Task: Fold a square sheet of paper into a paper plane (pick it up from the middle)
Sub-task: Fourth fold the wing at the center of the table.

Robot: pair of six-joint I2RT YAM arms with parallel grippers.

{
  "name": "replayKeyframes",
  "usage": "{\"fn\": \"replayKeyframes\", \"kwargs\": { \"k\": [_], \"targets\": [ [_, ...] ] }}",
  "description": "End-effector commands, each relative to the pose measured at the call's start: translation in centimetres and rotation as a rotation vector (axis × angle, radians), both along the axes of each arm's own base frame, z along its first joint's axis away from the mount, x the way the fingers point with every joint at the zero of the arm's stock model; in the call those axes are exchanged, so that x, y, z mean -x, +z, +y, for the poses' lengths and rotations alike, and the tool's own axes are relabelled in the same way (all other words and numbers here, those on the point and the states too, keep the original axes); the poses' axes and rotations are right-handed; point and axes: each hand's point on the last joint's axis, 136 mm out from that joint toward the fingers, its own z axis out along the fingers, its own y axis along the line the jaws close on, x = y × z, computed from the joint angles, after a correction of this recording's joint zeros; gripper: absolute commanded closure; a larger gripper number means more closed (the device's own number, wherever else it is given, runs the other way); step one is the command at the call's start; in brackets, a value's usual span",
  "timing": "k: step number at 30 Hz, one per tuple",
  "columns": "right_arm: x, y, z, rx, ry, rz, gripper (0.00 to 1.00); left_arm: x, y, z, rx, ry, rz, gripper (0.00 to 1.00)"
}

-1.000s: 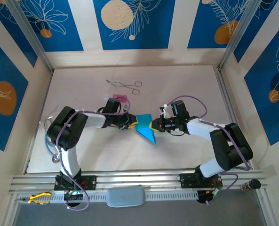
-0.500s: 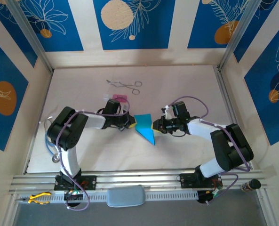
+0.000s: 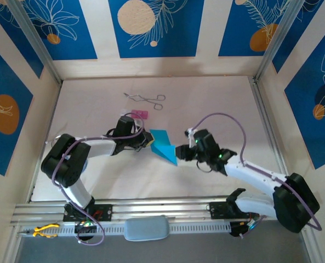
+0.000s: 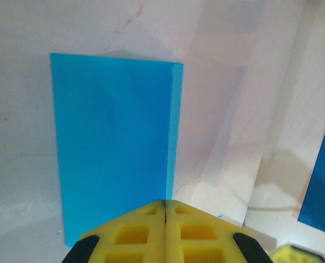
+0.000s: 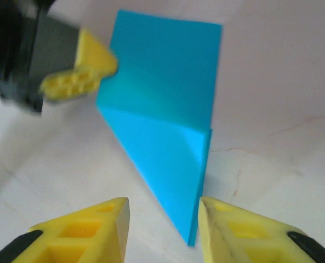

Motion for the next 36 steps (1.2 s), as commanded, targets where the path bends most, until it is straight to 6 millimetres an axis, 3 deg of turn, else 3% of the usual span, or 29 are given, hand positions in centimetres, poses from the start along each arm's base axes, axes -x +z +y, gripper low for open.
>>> {"fn": "replayKeyframes", "kwargs": {
  "k": [1, 7, 18, 23, 36],
  "targets": [
    [-0.3, 1.0, 0.6, 0.143, 0.061, -0.344, 0.53, 0.0, 0.6, 0.4, -0.013, 0.038, -0.011, 1.0],
    [1.0, 0.2, 2.9, 0.307, 0.187, -0.511, 0.53, 0.1, 1.1, 0.2, -0.006, 0.033, -0.018, 1.0],
    [-1.5, -1.8, 5.0, 0.467, 0.21, -0.597, 0.55, 0.1, 1.2, -0.1, 0.007, 0.019, -0.018, 1.0],
    [-2.1, -3.9, 5.3, 0.544, 0.224, -0.555, 0.59, 0.2, 1.2, -0.2, 0.007, 0.01, -0.018, 1.0],
    [-2.3, -5.4, 3.8, 0.549, 0.162, -0.474, 0.66, 0.3, 1.4, -0.3, 0.014, 0.005, -0.016, 1.0]
  ]
}}
